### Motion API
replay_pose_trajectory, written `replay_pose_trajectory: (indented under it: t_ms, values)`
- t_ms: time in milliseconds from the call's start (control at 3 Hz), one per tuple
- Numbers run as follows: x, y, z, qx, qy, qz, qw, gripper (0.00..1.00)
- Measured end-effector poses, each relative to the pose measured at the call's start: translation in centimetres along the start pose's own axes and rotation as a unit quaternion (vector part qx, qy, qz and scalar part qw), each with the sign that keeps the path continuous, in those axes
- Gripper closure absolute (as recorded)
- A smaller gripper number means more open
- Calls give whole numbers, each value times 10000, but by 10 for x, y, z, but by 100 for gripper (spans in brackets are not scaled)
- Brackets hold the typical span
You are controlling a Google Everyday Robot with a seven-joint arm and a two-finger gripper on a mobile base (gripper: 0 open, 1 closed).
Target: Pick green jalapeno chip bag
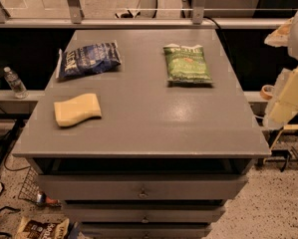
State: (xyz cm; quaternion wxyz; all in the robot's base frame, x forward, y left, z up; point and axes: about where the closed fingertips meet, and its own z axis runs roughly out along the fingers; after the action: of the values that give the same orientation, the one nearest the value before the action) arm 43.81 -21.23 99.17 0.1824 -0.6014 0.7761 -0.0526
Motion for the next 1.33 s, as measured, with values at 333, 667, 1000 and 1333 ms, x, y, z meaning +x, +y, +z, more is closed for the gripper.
replay_pose_trajectory:
  t_ms: [333, 667, 1000, 1333]
  values:
    - [0, 0, 0, 1, 0, 0, 10000, 0]
    - [-5, -19, 6, 41, -303, 24, 9995, 0]
    - [-11, -69, 21, 159, -1039, 394, 9937, 0]
    - [-23, -139, 81, 142, -2010, 1269, 9712, 0]
